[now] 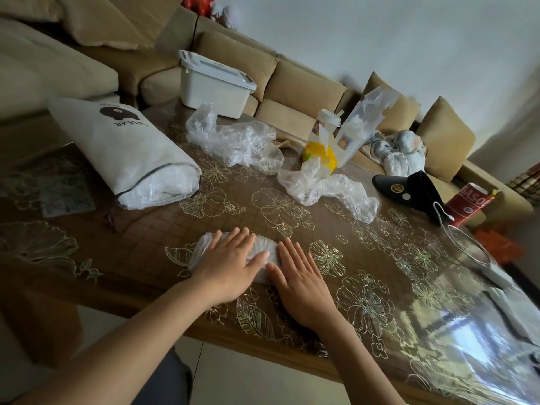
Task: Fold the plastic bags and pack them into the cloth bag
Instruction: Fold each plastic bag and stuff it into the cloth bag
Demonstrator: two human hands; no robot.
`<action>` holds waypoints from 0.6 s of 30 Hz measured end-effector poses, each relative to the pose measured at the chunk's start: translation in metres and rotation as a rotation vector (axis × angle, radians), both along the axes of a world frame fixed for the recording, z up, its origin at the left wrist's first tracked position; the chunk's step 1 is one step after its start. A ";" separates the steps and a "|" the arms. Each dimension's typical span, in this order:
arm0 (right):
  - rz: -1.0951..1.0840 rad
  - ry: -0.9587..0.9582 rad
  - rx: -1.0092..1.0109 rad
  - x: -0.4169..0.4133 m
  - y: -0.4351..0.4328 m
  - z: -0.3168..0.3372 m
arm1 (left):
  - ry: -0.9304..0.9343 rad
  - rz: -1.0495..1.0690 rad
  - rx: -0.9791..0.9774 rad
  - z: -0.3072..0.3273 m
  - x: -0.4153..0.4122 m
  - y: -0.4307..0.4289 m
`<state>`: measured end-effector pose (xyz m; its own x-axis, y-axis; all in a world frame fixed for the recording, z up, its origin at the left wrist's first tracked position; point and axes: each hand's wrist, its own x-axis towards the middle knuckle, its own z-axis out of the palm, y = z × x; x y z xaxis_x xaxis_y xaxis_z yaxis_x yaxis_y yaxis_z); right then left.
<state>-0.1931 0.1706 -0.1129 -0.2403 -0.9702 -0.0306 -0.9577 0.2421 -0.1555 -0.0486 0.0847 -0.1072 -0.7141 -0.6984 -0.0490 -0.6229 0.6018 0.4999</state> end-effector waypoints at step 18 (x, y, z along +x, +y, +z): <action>-0.225 -0.177 -0.969 0.009 0.018 -0.001 | 0.078 0.151 -0.135 0.029 0.006 -0.024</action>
<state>-0.1841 0.1889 -0.1143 -0.4889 -0.5289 0.6937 -0.8495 0.1080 -0.5164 -0.0431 0.0605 -0.0786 -0.5991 -0.7940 0.1033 -0.6735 0.5695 0.4712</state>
